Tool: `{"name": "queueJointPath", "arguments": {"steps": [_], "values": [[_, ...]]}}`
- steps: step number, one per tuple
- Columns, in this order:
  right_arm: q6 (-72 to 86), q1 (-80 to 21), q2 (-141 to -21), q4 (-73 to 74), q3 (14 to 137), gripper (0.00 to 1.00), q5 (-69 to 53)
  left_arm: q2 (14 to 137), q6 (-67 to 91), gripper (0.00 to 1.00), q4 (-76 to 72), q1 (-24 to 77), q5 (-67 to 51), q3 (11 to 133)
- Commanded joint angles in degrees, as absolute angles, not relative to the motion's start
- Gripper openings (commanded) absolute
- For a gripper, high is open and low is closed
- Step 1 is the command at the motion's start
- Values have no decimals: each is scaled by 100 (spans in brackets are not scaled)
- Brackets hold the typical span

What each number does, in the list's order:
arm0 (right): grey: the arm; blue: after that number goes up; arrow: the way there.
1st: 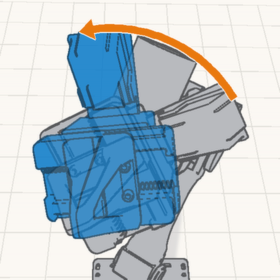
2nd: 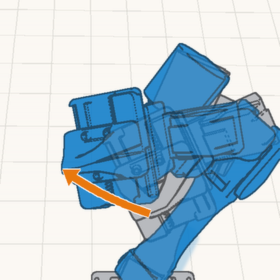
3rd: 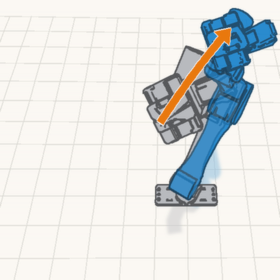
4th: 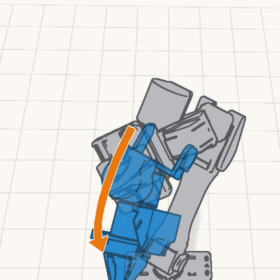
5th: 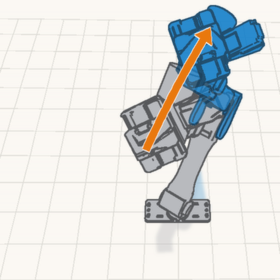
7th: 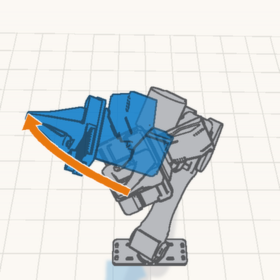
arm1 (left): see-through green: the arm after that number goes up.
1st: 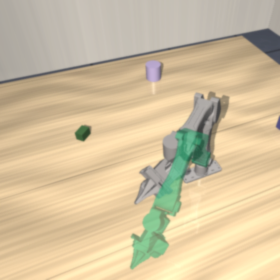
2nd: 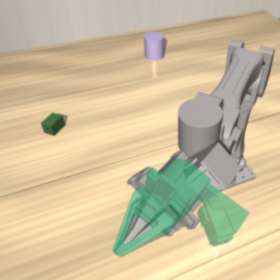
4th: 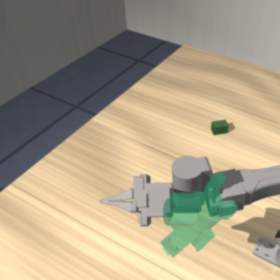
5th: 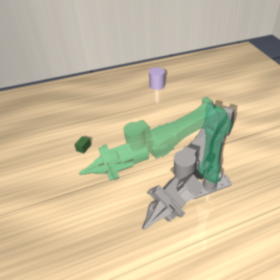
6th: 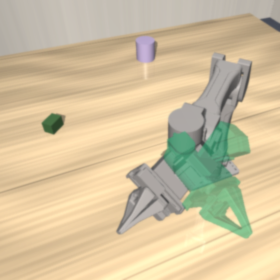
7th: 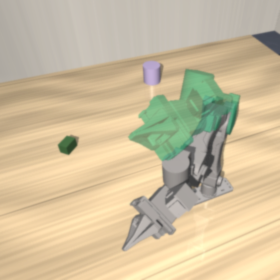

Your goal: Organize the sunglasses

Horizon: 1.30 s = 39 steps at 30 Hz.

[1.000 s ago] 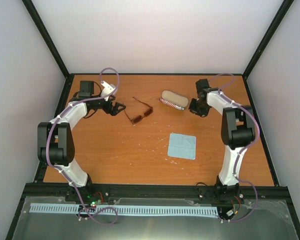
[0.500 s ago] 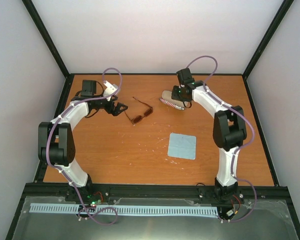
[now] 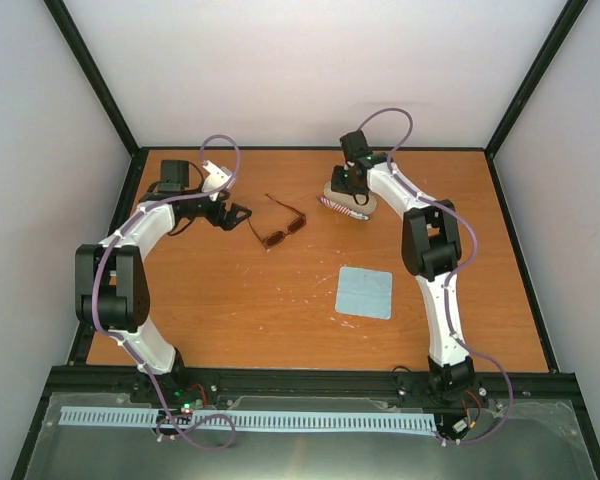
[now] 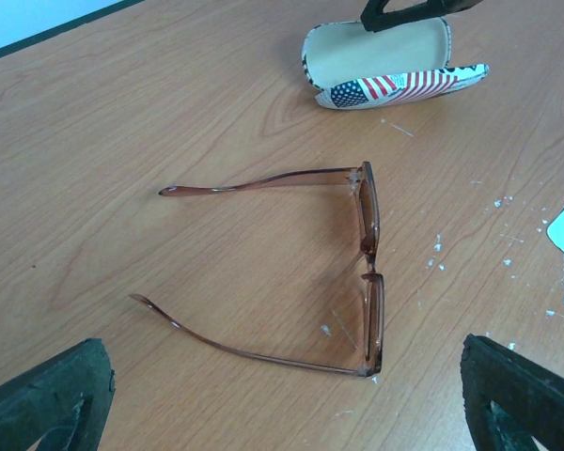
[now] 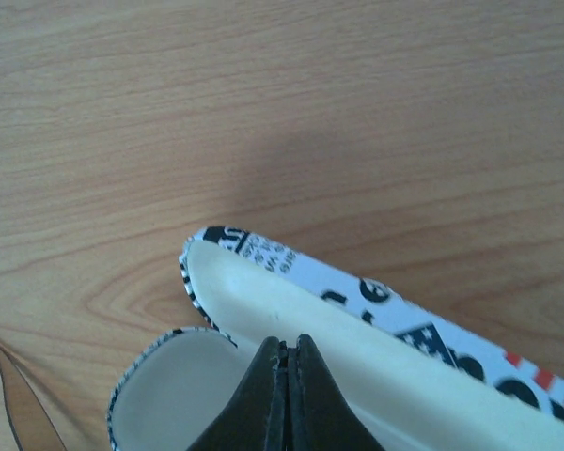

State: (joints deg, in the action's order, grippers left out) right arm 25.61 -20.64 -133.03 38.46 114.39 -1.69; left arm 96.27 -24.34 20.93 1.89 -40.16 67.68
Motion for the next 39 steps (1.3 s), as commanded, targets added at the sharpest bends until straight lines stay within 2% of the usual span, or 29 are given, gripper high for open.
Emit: {"name": "queueJointPath", "arguments": {"steps": [1,15,39], "values": [[2418,-2035,-13688,4183,11890,3,-358,9669,-2317,99,1957,94,-3966,6953],[2364,-2039,-13974,4506,11753,3,-620,9817,-2321,100,1919,18,-4025,6948],[1585,-2260,-12570,4066,8977,3,-1670,9448,-2324,99,1691,18,-4126,6456]]}}
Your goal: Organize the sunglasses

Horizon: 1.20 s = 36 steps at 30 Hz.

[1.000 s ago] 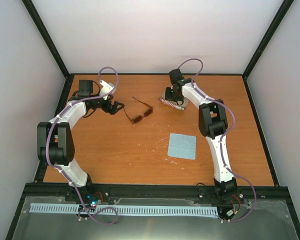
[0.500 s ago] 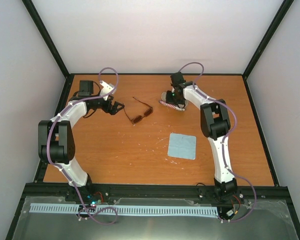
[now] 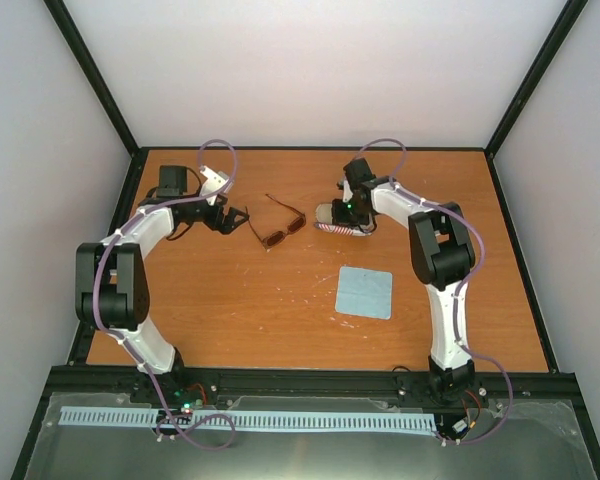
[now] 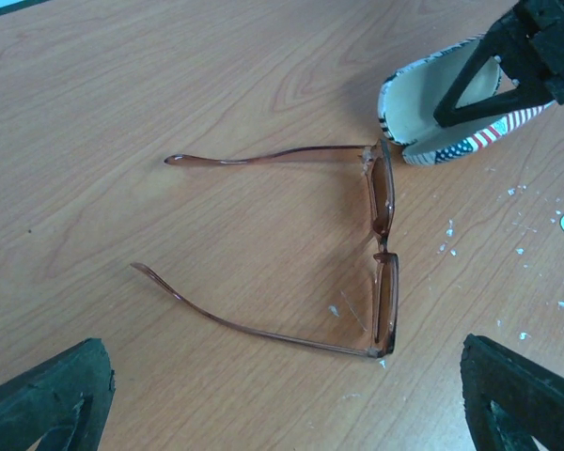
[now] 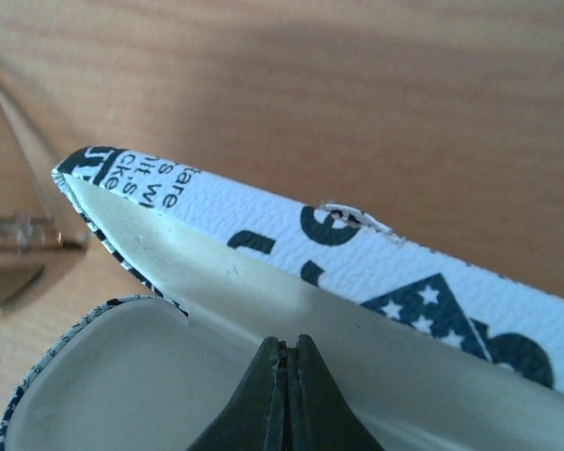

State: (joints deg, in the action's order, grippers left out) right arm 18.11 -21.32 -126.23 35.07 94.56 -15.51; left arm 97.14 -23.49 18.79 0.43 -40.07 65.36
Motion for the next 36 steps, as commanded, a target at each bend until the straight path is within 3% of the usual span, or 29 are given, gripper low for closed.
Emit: {"name": "queueJointPath", "arguments": {"steps": [1,7,17,23,33,36], "values": [[1569,-2285,-12509,4069,8884,3,-1687,9419,-2327,100,1678,18,-4127,6433],[1547,-2372,-12182,3994,8465,4,-1478,9279,-2306,99,1614,18,-4165,6315],[1593,-2372,-11998,4104,9324,23,-1130,9221,-2301,100,1541,18,-4315,6460],[1805,-2364,-11492,4137,9529,29,-973,9263,-2332,99,1694,70,-4505,6644],[2512,-1946,-9118,4233,6968,28,-208,8859,-2388,100,2032,1130,-4690,6480],[2673,-1934,-8519,4504,6177,45,30,8924,-2320,99,2210,1406,-4561,6558]]}}
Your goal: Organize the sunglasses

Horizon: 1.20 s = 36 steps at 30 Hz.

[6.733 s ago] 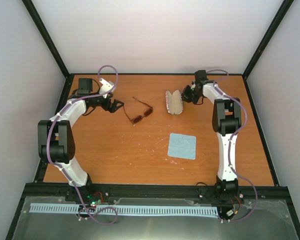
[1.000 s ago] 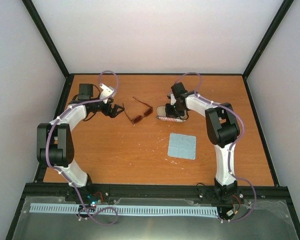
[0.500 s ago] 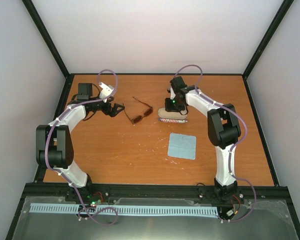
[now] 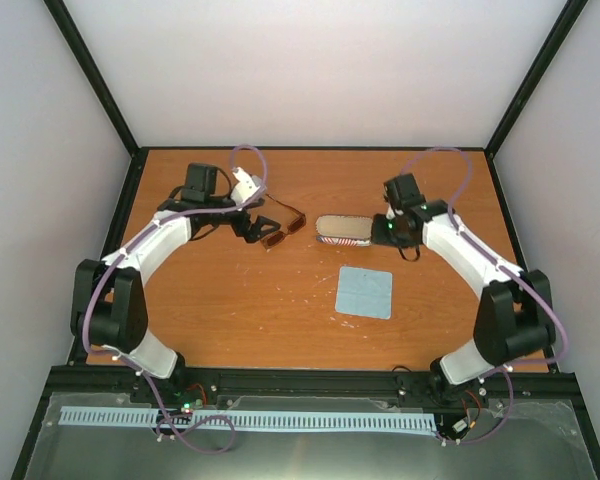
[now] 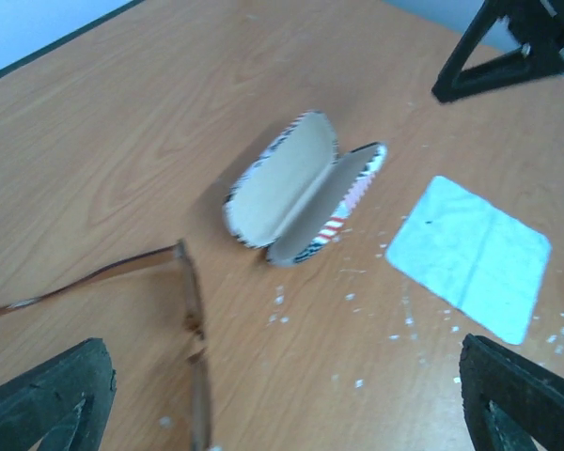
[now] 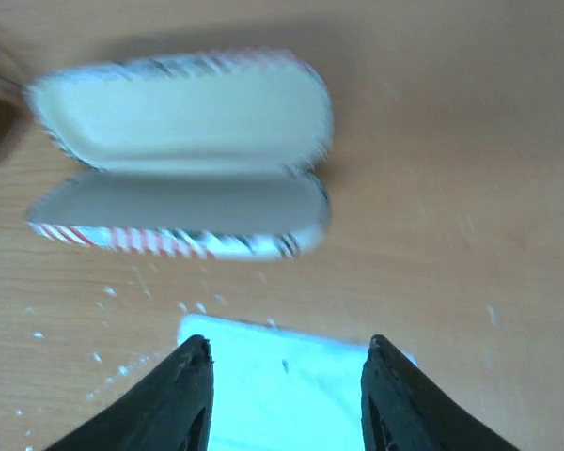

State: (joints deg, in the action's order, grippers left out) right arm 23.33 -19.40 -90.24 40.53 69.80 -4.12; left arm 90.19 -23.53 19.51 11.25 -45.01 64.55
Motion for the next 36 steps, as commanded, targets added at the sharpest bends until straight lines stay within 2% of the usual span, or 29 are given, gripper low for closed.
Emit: {"name": "queueJointPath", "arguments": {"steps": [1,3,5,7,9,10,19,28,32,36], "values": [[2767,-1934,-8402,4588,5964,54,74,8986,-2309,98,2372,1484,-4491,6641],[2886,-1934,-8293,4707,5583,69,160,9132,-2394,99,2683,1587,-4465,6879],[2992,-1934,-8286,4716,5410,69,303,9317,-2577,99,2877,1625,-4510,7068],[3040,-1934,-8383,4673,5324,62,450,9528,-2832,99,3113,1641,-4536,7296],[3077,-1934,-8576,4613,5324,47,562,9752,-2985,98,3315,1644,-4504,7640],[3075,-1934,-8684,4539,5337,44,600,9831,-3029,99,3360,1644,-4486,7763],[2841,-1924,-9873,3973,5698,40,200,9982,-3013,99,3443,1645,-4458,8073],[2598,-1903,-10096,4221,5913,35,140,10002,-2758,99,3357,1646,-4464,8067],[2627,-1907,-10060,4211,5790,30,14,10032,-2758,99,3309,1647,-4508,8075],[2642,-1906,-10197,4189,5710,19,-147,10044,-2796,99,3286,1649,-4533,8053]]}}
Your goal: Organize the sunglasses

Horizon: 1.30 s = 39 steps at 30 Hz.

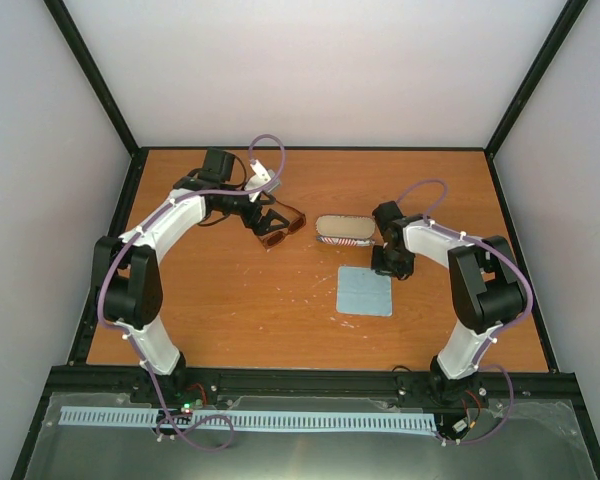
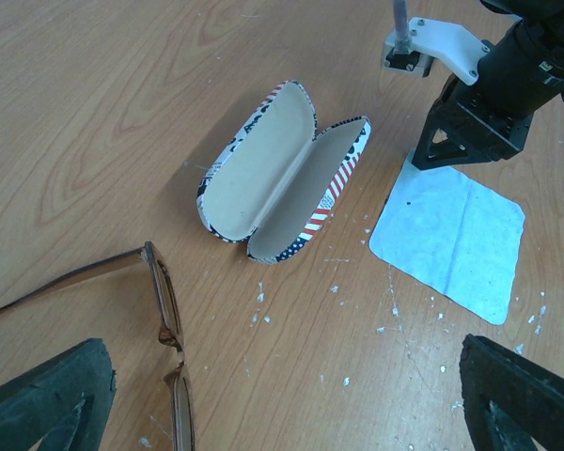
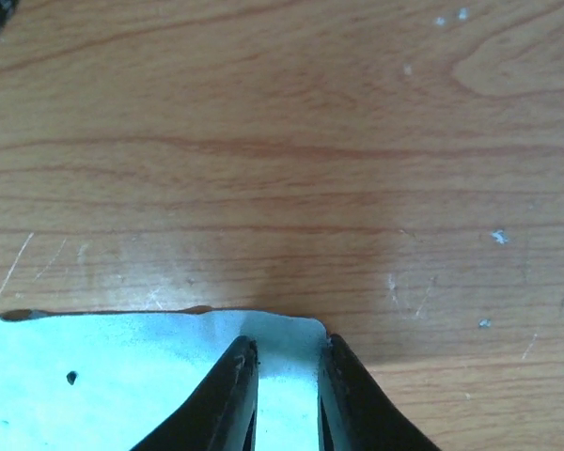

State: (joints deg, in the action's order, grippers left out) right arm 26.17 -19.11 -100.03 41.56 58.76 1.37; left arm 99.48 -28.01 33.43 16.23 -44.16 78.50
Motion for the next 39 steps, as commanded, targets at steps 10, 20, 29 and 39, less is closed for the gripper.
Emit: {"name": "queueJointPath", "arguments": {"steps": [10,20,29,39], "values": [[2628,-1907,-10110,4141,5515,3,-226,10031,-2831,98,3180,1861,-4503,7840],[2752,-1907,-9709,4456,5774,3,-23,10369,-2751,50,3008,2861,-4172,7829],[2688,-1885,-9602,4528,5818,3,55,10724,-2380,36,2661,3685,-3307,7617],[2752,-1842,-9665,4363,5768,3,61,11289,-2061,32,2333,4154,-2739,7848]]}}
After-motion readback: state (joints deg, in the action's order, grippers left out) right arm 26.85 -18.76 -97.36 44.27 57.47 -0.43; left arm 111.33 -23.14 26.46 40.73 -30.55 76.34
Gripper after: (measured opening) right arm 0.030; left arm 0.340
